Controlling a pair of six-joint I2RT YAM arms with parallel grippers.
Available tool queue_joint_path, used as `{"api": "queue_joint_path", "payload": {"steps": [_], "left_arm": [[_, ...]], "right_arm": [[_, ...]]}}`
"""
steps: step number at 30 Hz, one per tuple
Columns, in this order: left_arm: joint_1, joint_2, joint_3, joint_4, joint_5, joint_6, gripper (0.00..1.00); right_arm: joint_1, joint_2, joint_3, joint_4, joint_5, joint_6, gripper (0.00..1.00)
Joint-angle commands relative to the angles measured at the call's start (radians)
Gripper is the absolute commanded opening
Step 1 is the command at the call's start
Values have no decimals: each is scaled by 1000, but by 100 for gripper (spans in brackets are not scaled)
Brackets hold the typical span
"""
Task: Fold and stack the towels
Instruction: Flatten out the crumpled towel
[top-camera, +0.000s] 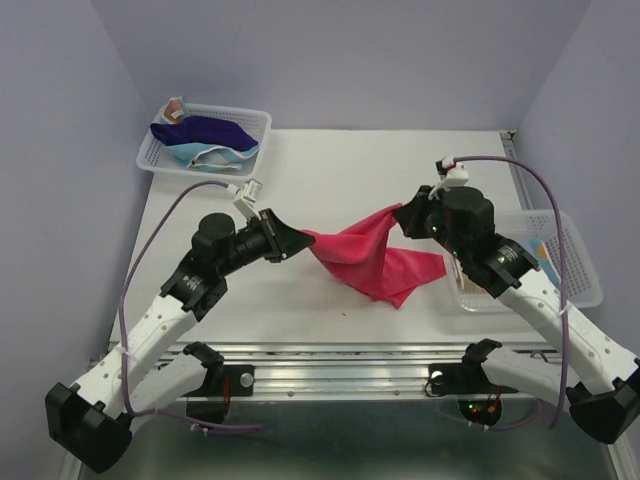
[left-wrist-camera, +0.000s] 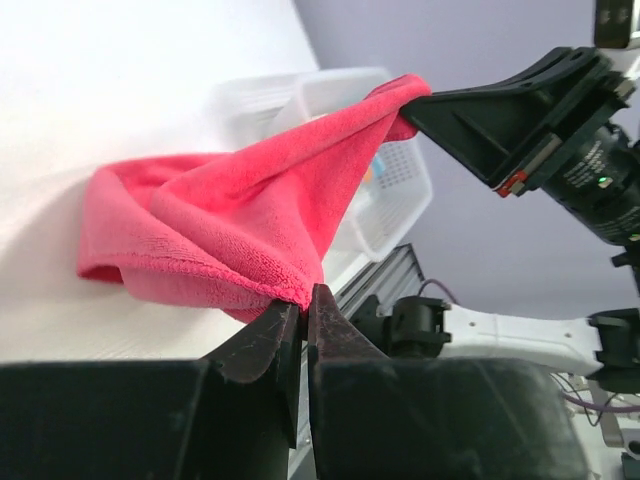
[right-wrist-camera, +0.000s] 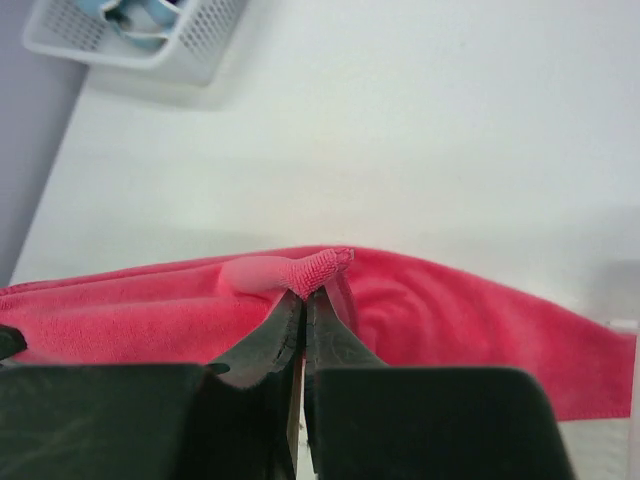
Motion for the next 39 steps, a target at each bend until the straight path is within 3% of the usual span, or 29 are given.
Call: {"api": "queue_joint_path", "payload": {"steps": [1, 10, 13, 19, 23, 25, 29, 33, 39], "left_arm": [[-7, -29, 138, 33, 58, 34, 0], [-7, 66, 581, -76, 3, 121, 0], [-5, 125, 732, -128, 55, 134, 0], [-5, 146, 884, -125, 116, 100, 0], [-7, 106, 890, -111, 188, 60, 0], [-7, 57, 842, -30, 255, 4, 0], [-7, -45, 786, 12, 228, -18, 0], [-7, -108, 731, 27, 213, -40, 0], [-7, -40, 711, 32, 234, -34, 0]], "right_arm": [[6, -53, 110, 5, -38, -44, 1], [6, -88, 391, -24, -84, -104, 1], [6, -71, 520, -30, -108, -104, 1], [6, -39, 730, -55, -266, -82, 1], [8, -22, 821, -92, -354, -59, 1], [8, -22, 839, -83, -456, -26, 1], [6, -56, 810, -34, -608, 36, 1], [6, -106, 757, 3, -616, 62, 1], [6, -149, 680, 66, -590, 74, 1]]}}
